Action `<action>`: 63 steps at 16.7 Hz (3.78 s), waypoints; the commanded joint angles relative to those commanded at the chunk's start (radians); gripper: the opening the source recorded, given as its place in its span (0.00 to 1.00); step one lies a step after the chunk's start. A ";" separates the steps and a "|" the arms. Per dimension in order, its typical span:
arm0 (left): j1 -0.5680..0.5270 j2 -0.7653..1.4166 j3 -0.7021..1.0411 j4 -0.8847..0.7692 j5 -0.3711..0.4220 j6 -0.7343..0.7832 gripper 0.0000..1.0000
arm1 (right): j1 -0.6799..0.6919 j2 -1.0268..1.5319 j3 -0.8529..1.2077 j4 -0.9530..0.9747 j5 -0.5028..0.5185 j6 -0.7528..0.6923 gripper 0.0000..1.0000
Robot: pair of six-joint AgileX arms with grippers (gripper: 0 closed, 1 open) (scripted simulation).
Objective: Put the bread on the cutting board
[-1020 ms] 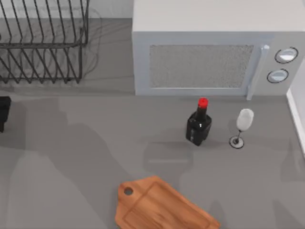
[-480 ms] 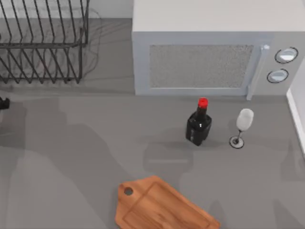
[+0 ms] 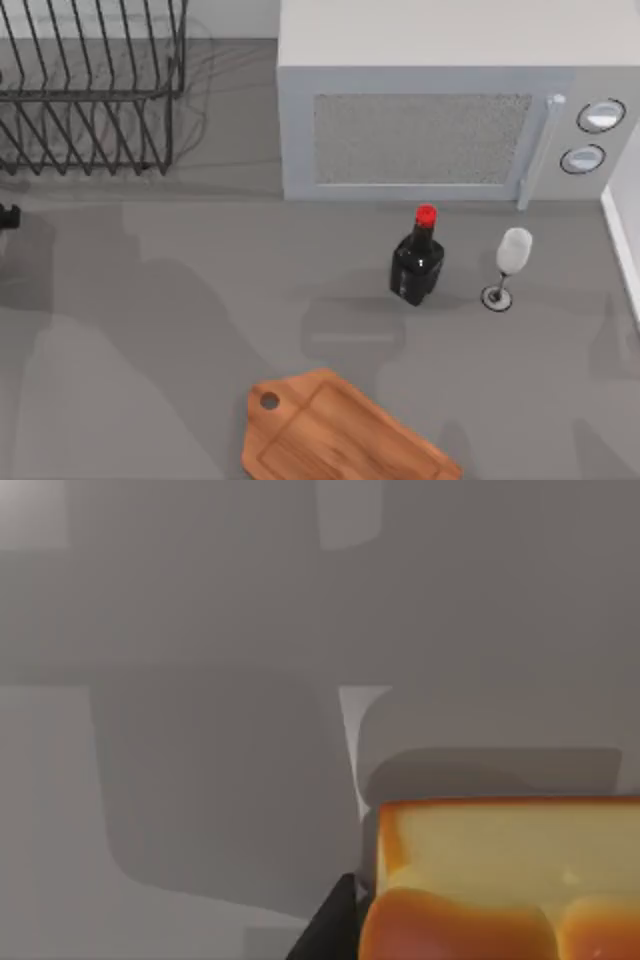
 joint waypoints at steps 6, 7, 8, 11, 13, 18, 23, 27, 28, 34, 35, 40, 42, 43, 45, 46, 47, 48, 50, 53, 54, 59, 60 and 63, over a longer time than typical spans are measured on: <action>-0.001 -0.042 0.117 -0.163 0.000 -0.001 0.00 | 0.000 0.000 0.000 0.000 0.000 0.000 1.00; -0.001 -0.055 0.147 -0.214 0.000 -0.001 0.00 | 0.000 0.000 0.000 0.000 0.000 0.000 1.00; -0.001 -0.069 0.177 -0.261 -0.001 -0.002 0.00 | 0.000 0.000 0.000 0.000 0.000 0.000 1.00; -0.002 -0.104 0.241 -0.349 -0.001 -0.004 0.00 | 0.000 0.000 0.000 0.000 0.000 0.000 1.00; -0.002 -0.110 0.248 -0.358 -0.001 -0.004 0.00 | 0.000 0.000 0.000 0.000 0.000 0.000 1.00; -0.023 -0.105 0.244 -0.355 -0.001 0.029 0.00 | 0.000 0.000 0.000 0.000 0.000 0.000 1.00; -0.196 -0.099 0.226 -0.353 0.001 0.291 0.00 | 0.000 0.000 0.000 0.000 0.000 0.000 1.00; -0.424 -0.113 0.173 -0.340 0.005 0.678 0.00 | 0.000 0.000 0.000 0.000 0.000 0.000 1.00; -0.488 -0.119 0.154 -0.336 0.008 0.791 0.00 | 0.000 0.000 0.000 0.000 0.000 0.000 1.00; -0.877 -0.169 0.034 -0.300 0.024 1.470 0.00 | 0.000 0.000 0.000 0.000 0.000 0.000 1.00; -0.936 -0.182 0.014 -0.291 0.025 1.568 0.00 | 0.000 0.000 0.000 0.000 0.000 0.000 1.00; -1.164 -0.253 -0.072 -0.241 0.023 1.907 0.00 | 0.000 0.000 0.000 0.000 0.000 0.000 1.00; -1.211 -0.271 -0.091 -0.229 0.020 1.968 0.00 | 0.000 0.000 0.000 0.000 0.000 0.000 1.00; -1.223 -0.275 -0.096 -0.226 0.020 1.983 0.00 | 0.000 0.000 0.000 0.000 0.000 0.000 1.00; -1.226 -0.276 -0.097 -0.225 0.020 1.987 0.00 | 0.000 0.000 0.000 0.000 0.000 0.000 1.00; -1.226 -0.276 -0.097 -0.225 0.020 1.987 0.00 | 0.000 0.000 0.000 0.000 0.000 0.000 1.00; -1.226 -0.276 -0.097 -0.225 0.020 1.987 0.00 | 0.000 0.000 0.000 0.000 0.000 0.000 1.00; -1.222 -0.272 -0.095 -0.226 0.020 1.988 0.00 | 0.000 0.000 0.000 0.000 0.000 0.000 1.00; -1.222 -0.270 -0.097 -0.223 0.020 1.987 0.00 | 0.000 0.000 0.000 0.000 0.000 0.000 1.00; -1.221 -0.261 -0.112 -0.203 0.019 1.987 0.00 | 0.000 0.000 0.000 0.000 0.000 0.000 1.00; -1.222 -0.258 -0.119 -0.193 0.019 1.987 0.00 | 0.000 0.000 0.000 0.000 0.000 0.000 1.00; -1.224 -0.245 -0.154 -0.129 0.020 1.987 0.00 | 0.000 0.000 0.000 0.000 0.000 0.000 1.00; -1.224 -0.244 -0.160 -0.115 0.020 1.987 0.00 | 0.000 0.000 0.000 0.000 0.000 0.000 1.00; -1.225 -0.238 -0.177 -0.080 0.020 1.989 0.00 | 0.000 0.000 0.000 0.000 0.000 0.000 1.00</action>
